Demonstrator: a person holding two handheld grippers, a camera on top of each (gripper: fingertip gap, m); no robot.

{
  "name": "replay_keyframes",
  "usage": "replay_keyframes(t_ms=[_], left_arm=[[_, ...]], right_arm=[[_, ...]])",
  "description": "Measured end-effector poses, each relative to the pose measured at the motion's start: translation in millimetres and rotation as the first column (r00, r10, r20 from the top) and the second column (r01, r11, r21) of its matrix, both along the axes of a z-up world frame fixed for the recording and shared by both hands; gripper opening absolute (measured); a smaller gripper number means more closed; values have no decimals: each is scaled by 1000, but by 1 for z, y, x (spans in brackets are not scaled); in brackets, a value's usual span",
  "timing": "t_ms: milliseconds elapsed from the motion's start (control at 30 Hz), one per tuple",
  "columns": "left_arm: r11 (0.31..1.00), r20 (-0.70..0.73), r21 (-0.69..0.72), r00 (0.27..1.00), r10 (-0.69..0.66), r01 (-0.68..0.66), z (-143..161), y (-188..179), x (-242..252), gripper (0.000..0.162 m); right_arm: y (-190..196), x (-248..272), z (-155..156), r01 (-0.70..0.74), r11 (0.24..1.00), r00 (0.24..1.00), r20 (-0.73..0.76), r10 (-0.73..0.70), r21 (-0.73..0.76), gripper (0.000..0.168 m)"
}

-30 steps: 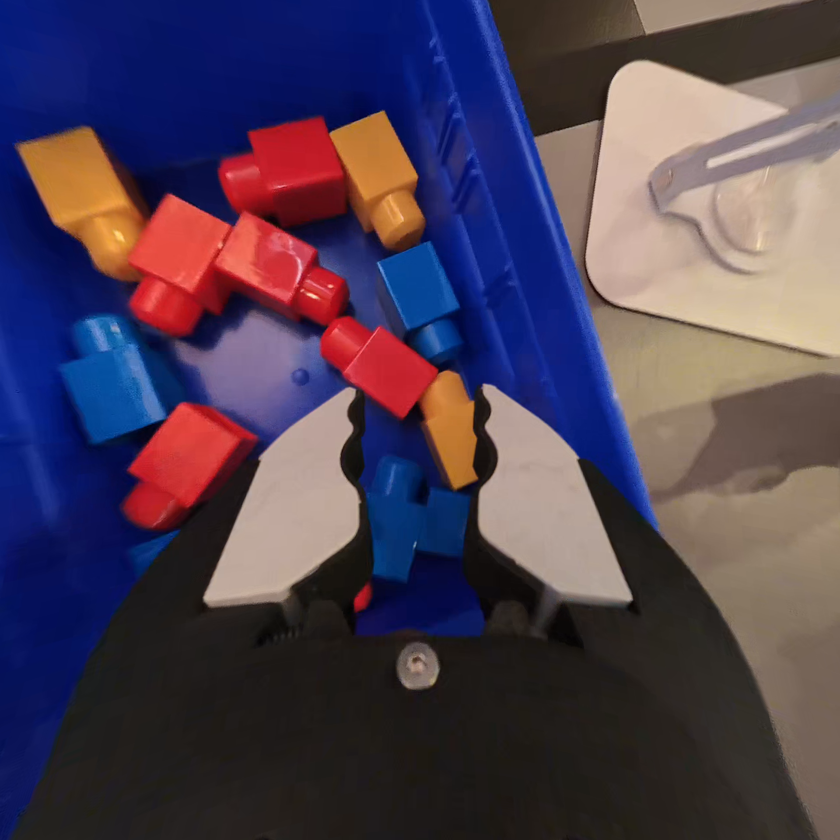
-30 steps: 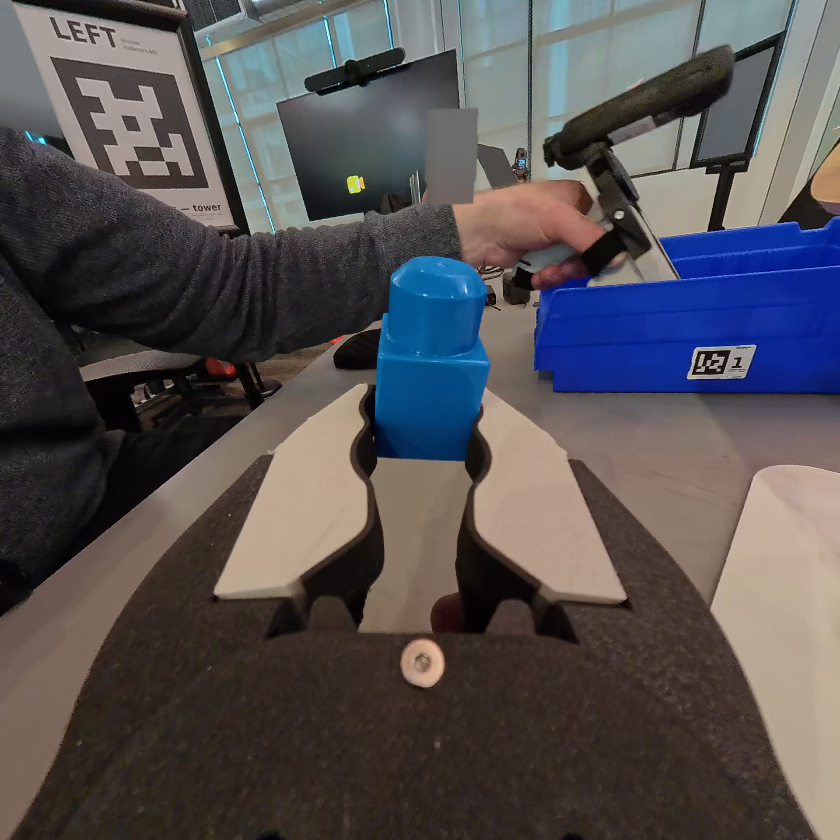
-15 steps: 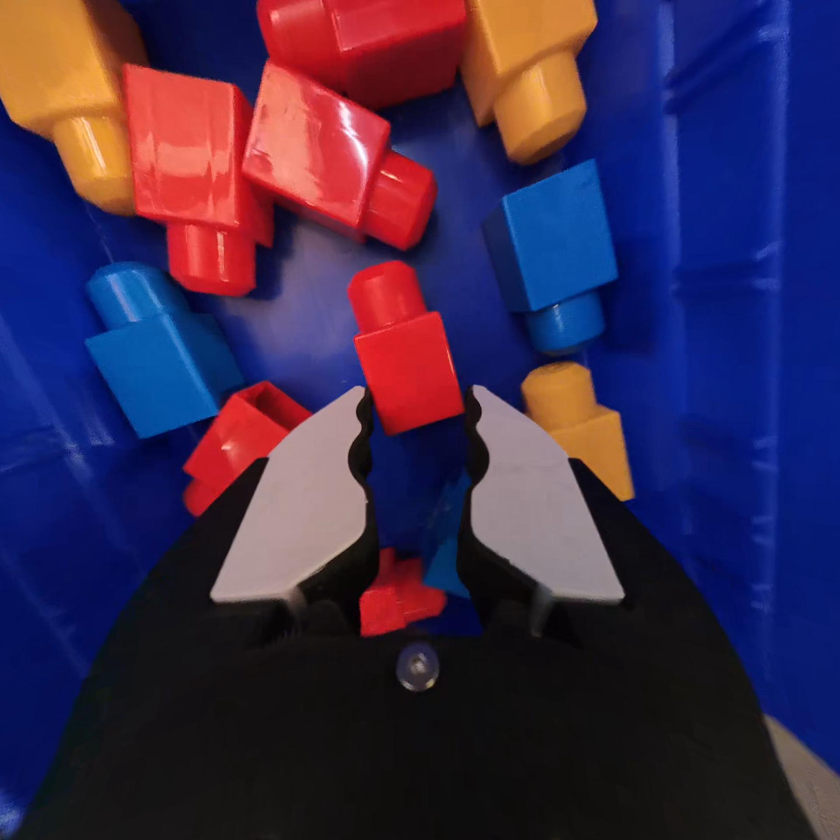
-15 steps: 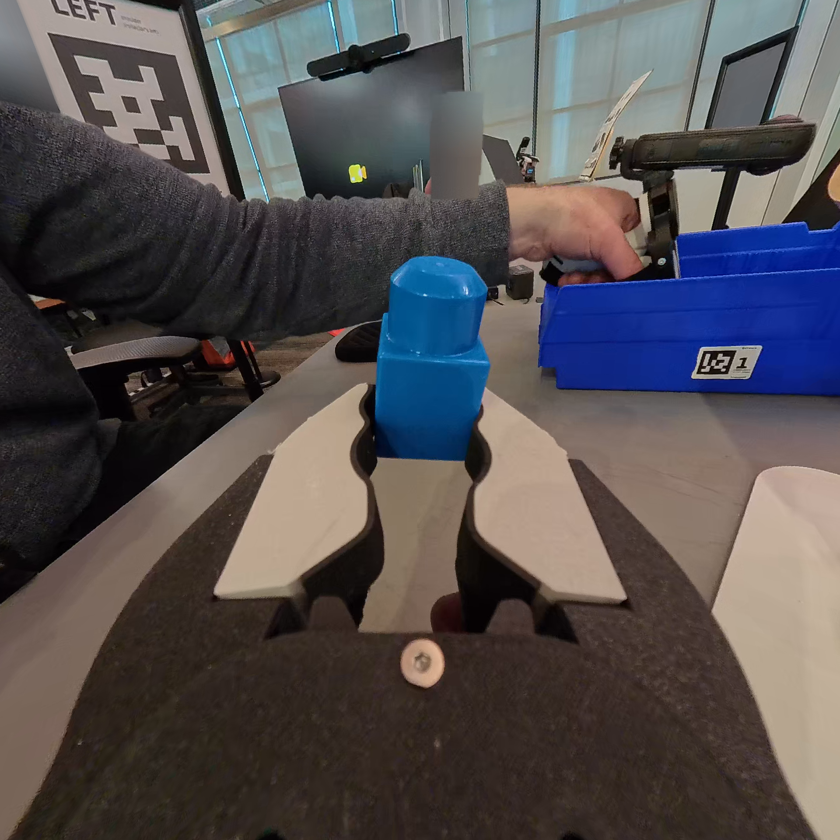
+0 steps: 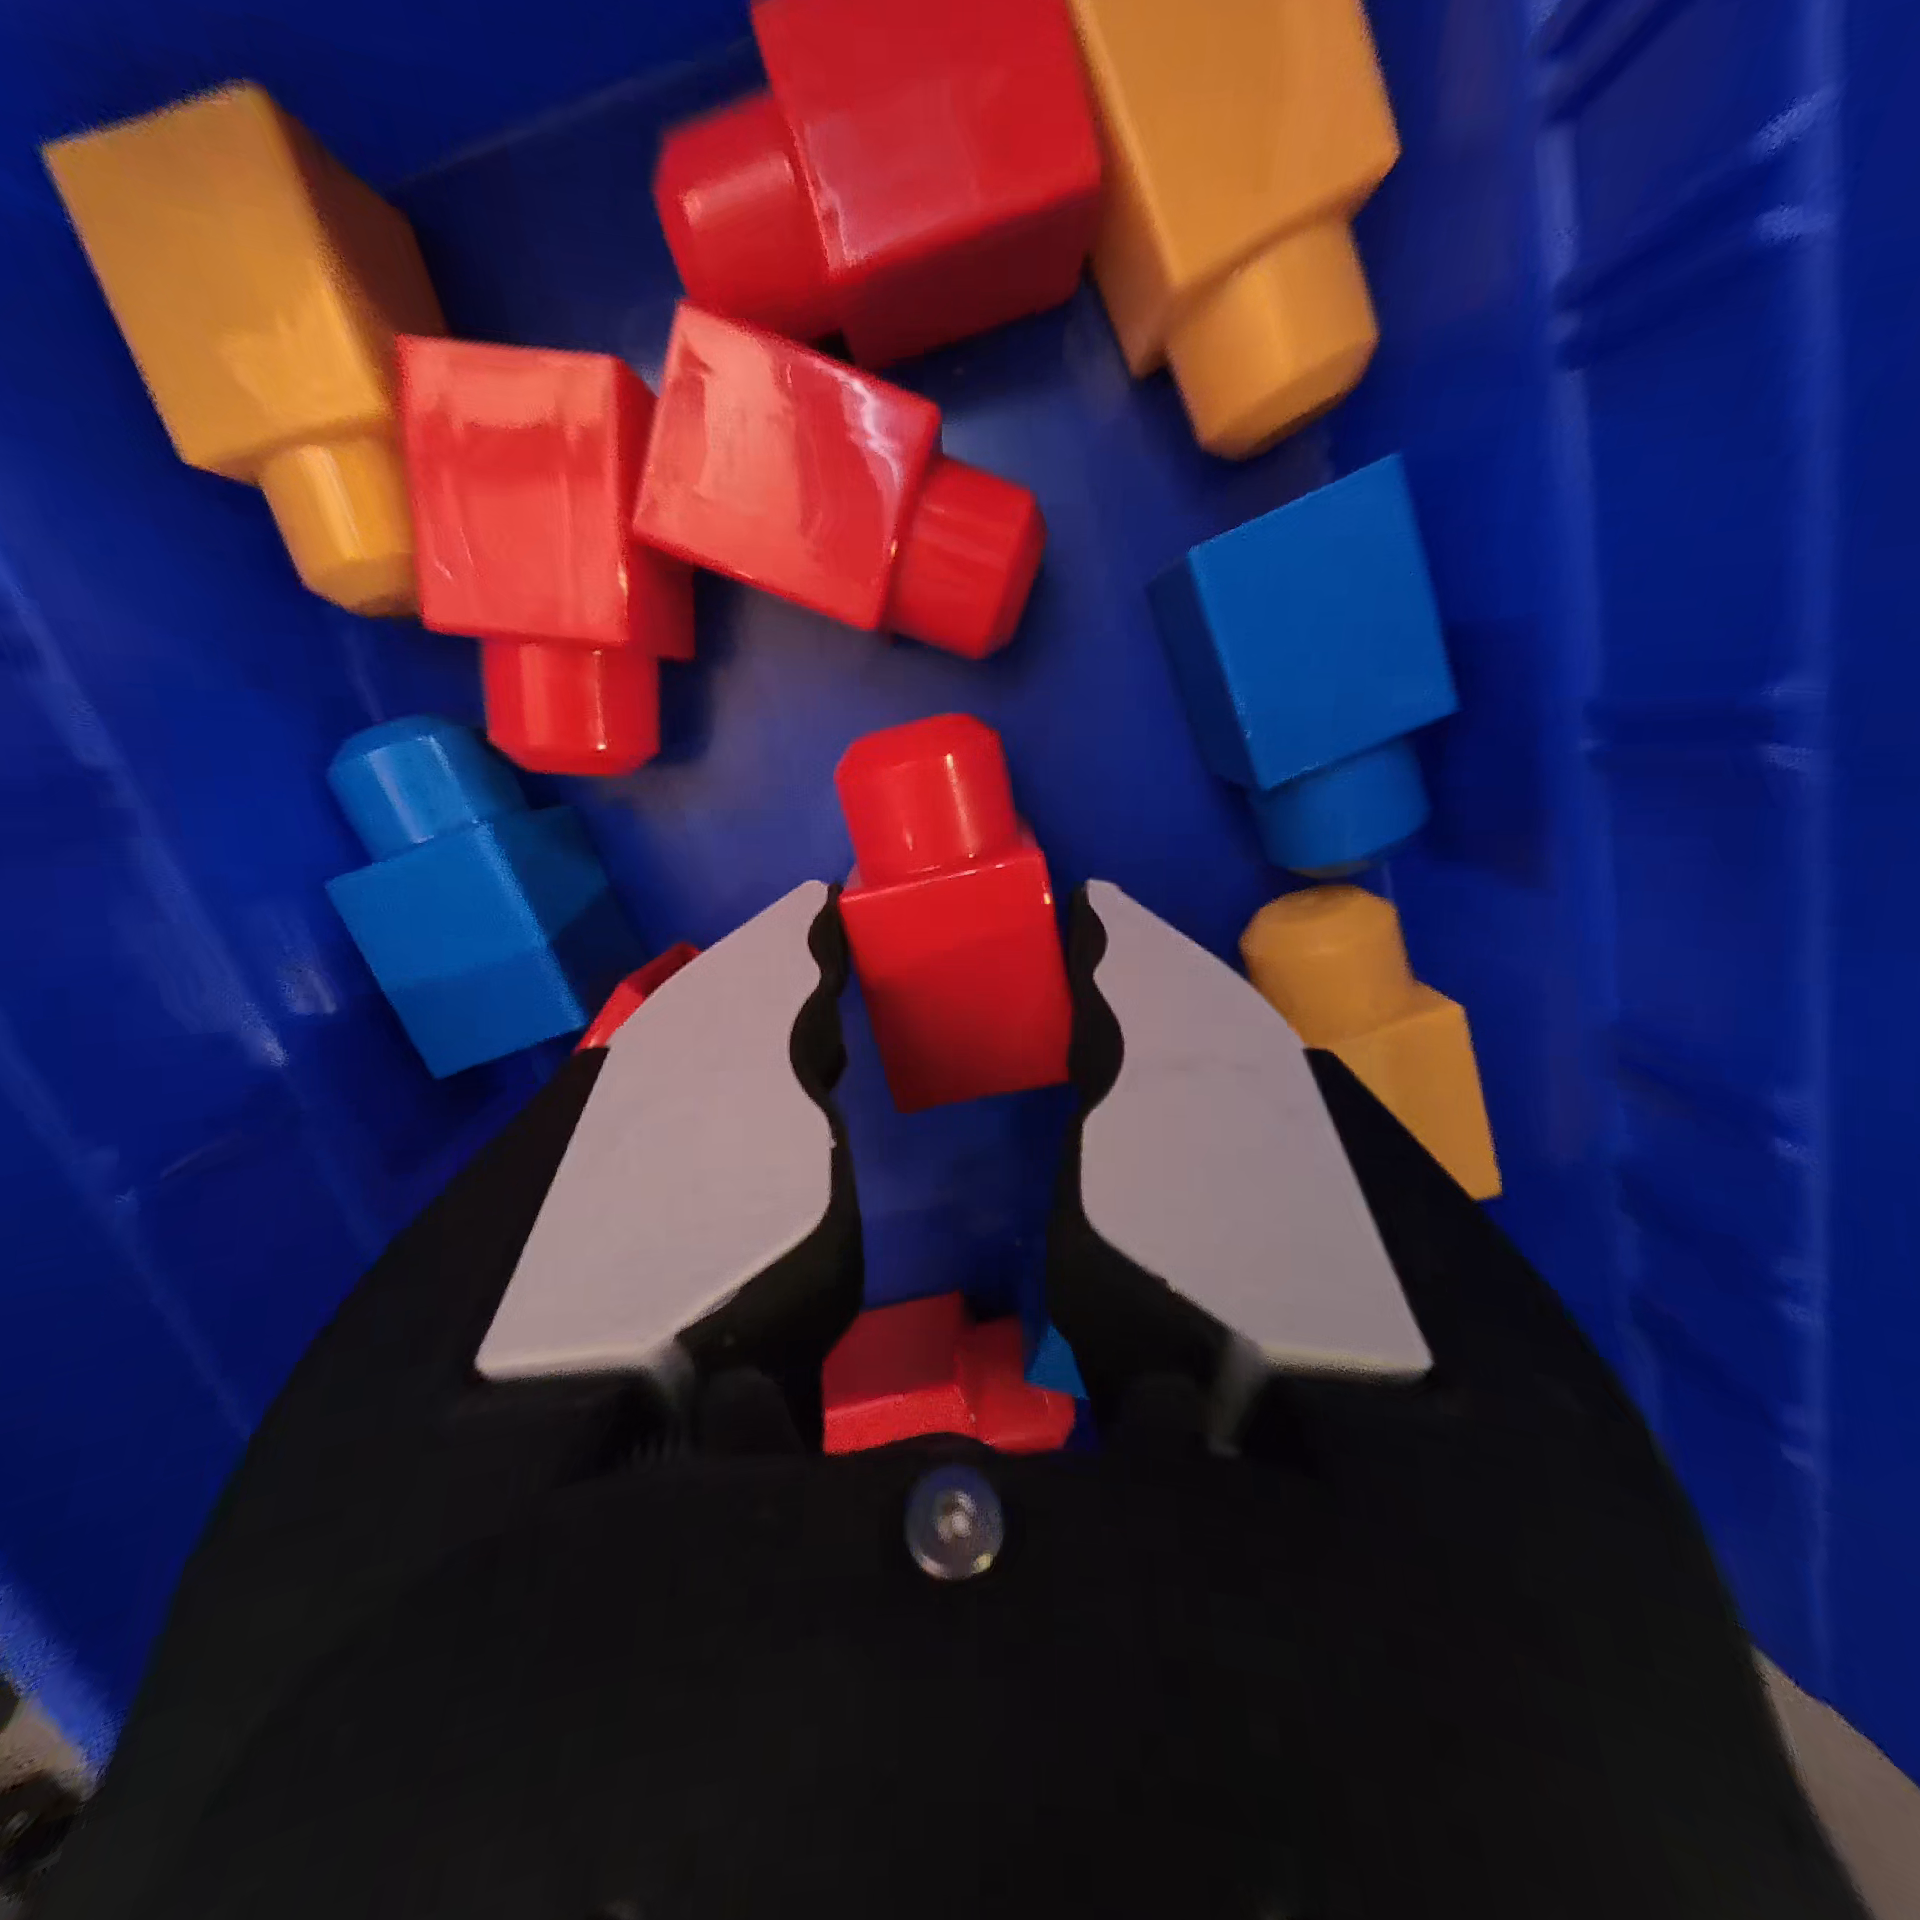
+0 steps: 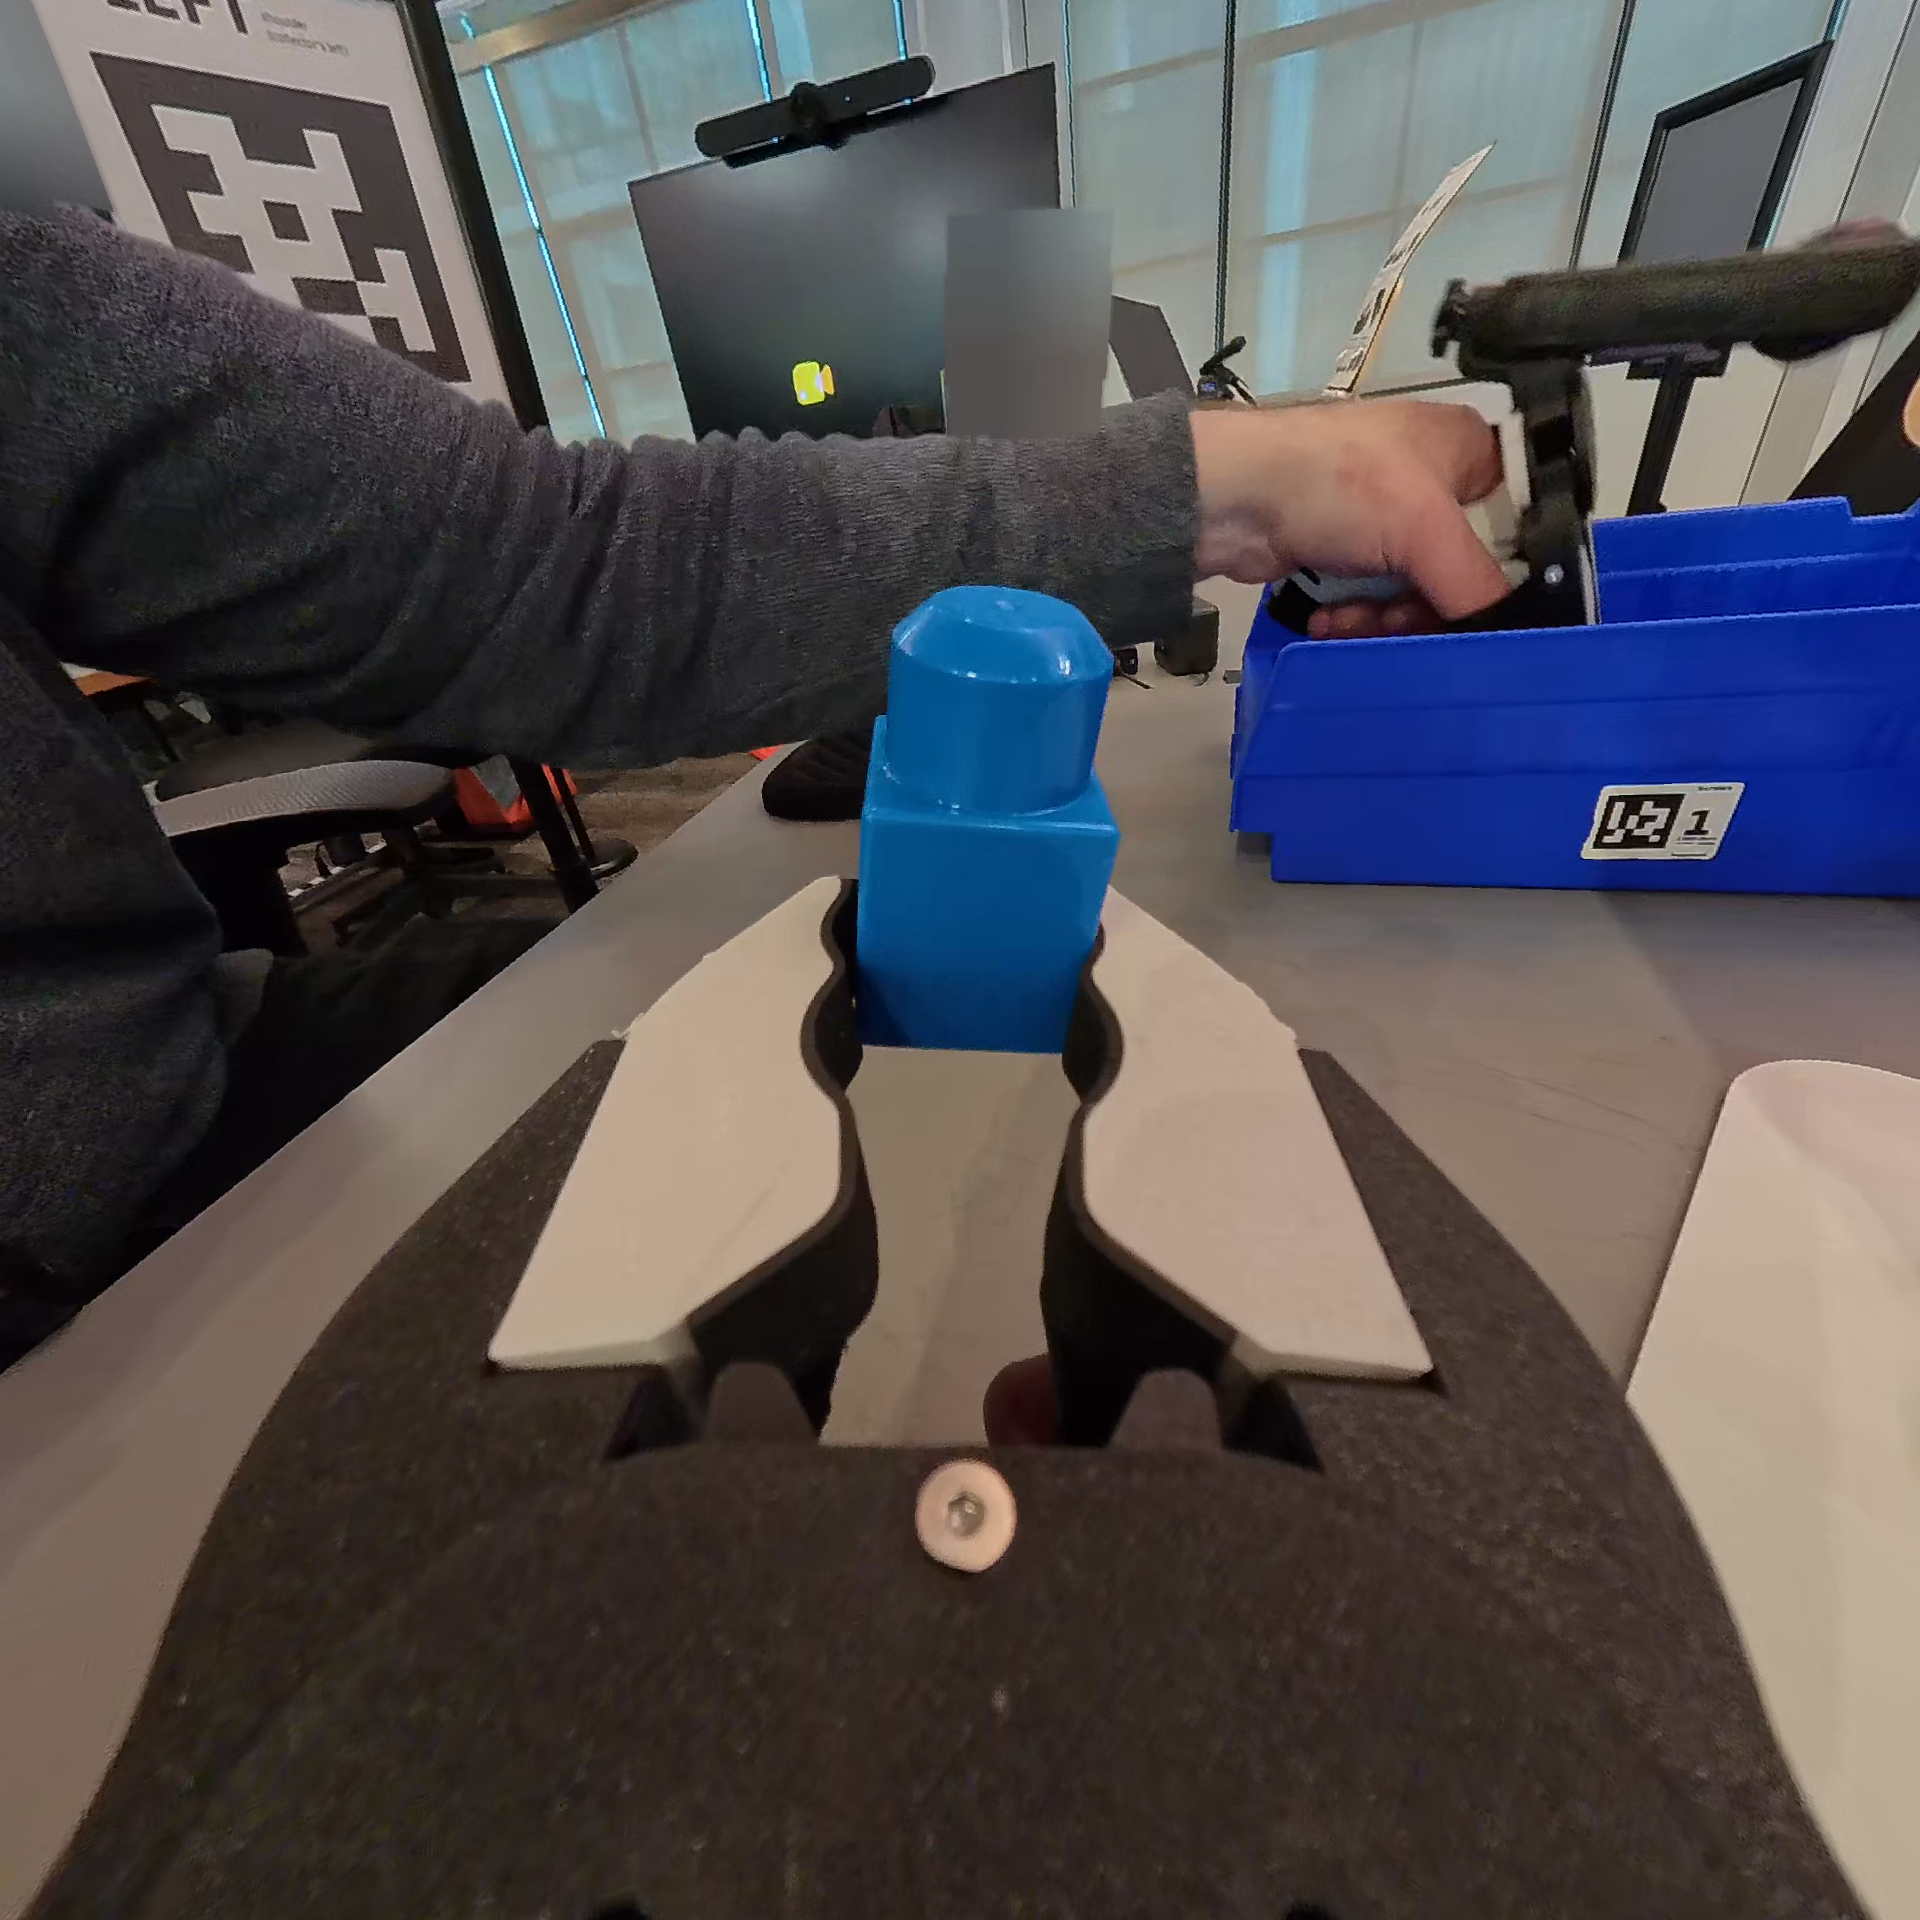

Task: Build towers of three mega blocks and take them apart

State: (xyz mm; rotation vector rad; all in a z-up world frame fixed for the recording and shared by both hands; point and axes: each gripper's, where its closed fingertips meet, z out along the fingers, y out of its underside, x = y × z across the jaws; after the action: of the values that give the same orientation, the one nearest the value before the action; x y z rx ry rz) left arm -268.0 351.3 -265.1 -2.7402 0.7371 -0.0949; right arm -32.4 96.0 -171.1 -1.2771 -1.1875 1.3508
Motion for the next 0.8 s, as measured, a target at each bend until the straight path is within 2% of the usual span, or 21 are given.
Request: replay_keyframes(t_ms=[100,200,300,433,467,567,667,800], left_arm=[[985,121,169,992,18,-38,39,-5,5,40],[922,220,371,975,32,-113,91,-26,7,39],[830,354,547,929,-111,-110,137,-68,46,39],[771,536,635,750,-388,-55,162,-138,135,39],[759,579,649,677,-454,-46,167,-154,157,39],[782,664,623,511,-547,27,161,-187,208,39],[741,697,668,291,-655,68,174,-212,237,38],[705,679,700,200,-706,112,174,-222,251,38]], right_arm=[[3,-3,-4,13,1000,1000,28,-13,-15,36],[6,-7,-9,26,999,997,68,-24,-36,36],[9,-8,-12,41,998,995,88,-36,-57,36],[9,-9,-12,44,998,995,93,-39,-54,36],[9,-9,-13,45,998,994,97,-40,-50,36],[8,-10,-15,45,998,993,114,-40,-41,36],[7,-11,-17,45,998,991,127,-39,-42,36],[8,-10,-16,42,998,992,122,-36,-48,36]])
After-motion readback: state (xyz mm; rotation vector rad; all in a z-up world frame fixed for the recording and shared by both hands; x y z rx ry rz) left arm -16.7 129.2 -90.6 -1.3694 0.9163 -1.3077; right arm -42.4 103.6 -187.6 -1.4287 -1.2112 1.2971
